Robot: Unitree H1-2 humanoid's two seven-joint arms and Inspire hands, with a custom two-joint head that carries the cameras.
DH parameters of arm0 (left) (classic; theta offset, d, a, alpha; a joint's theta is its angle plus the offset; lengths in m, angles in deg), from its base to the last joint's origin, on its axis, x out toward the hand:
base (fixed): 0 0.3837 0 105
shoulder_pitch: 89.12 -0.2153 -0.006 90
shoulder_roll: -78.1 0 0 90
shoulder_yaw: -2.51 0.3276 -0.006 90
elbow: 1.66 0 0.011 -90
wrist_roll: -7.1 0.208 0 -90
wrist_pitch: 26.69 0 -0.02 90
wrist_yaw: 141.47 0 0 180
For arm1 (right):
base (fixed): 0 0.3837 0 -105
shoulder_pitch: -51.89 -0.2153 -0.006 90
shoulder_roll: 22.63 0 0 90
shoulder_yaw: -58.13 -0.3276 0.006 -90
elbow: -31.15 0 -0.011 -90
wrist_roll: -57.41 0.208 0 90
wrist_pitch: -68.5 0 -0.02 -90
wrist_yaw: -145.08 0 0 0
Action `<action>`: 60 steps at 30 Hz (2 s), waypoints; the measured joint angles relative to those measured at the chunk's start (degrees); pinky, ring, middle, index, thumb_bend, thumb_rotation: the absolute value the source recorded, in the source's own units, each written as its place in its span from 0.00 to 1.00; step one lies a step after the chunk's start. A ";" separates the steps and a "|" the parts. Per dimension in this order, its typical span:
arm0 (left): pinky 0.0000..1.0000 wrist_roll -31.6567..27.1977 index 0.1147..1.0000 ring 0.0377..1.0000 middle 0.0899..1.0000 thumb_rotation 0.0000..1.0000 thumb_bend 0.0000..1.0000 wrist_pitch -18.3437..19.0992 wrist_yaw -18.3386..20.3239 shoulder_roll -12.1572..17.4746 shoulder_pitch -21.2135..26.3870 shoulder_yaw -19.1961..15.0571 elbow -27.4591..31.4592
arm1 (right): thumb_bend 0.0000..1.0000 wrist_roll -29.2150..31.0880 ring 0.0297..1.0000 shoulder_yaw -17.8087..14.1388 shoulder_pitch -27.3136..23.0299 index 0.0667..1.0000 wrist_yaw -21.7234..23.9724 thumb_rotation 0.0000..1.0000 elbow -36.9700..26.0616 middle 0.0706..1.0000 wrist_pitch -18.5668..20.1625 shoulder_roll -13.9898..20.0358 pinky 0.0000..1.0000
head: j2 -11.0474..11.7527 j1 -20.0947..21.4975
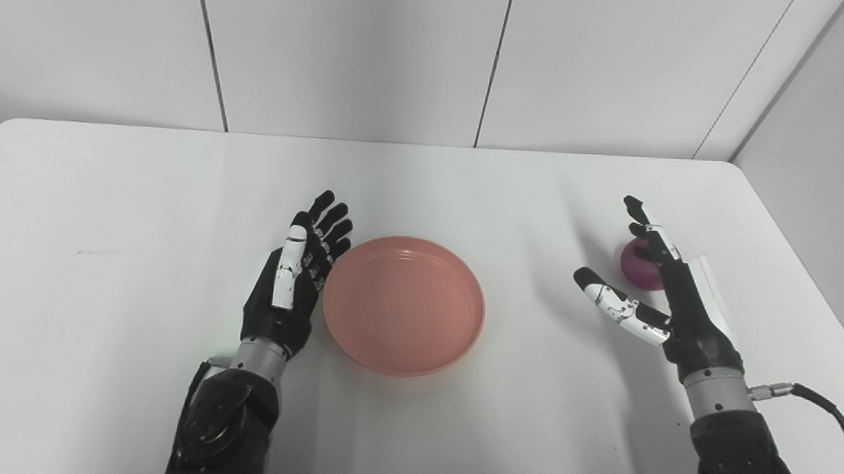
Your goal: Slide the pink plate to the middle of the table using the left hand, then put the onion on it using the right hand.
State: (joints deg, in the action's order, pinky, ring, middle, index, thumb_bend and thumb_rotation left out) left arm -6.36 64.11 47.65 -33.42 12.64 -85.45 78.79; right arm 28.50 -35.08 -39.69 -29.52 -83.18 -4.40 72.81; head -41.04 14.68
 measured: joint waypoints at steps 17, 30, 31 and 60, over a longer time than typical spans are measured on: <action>0.95 -0.84 0.91 0.94 0.94 1.00 0.47 0.39 0.73 0.07 -0.28 -0.06 0.50 | 0.95 -6.67 0.89 -0.44 -2.69 0.92 -0.92 0.32 5.91 0.92 -0.64 4.73 0.79 | 0.44 1.05; 0.95 -1.06 0.91 0.94 0.94 1.00 0.47 0.37 0.78 0.23 -0.31 -0.01 0.45 | 0.98 -8.58 0.87 -0.81 -4.10 0.91 -4.80 0.32 11.59 0.90 -3.37 7.05 0.77 | 0.88 1.49; 0.95 -1.06 0.91 0.94 0.93 1.00 0.47 0.37 0.78 0.22 -0.30 -0.01 0.44 | 0.97 -8.53 0.87 -0.89 -4.13 0.91 -5.05 0.31 12.01 0.90 -3.61 7.28 0.76 | 0.88 1.49; 0.94 -0.93 0.91 0.93 0.93 1.00 0.47 0.28 0.74 0.27 -0.08 -0.05 -0.04 | 1.00 -10.25 0.85 -0.59 -9.08 0.87 -1.22 0.40 21.97 0.87 -0.03 9.62 0.76 | 1.85 1.58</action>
State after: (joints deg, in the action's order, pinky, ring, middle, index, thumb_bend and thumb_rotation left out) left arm -7.30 64.38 48.38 -33.15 12.56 -85.50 78.75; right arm 18.25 -35.67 -48.77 -30.74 -61.21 -4.43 82.43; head -39.20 16.26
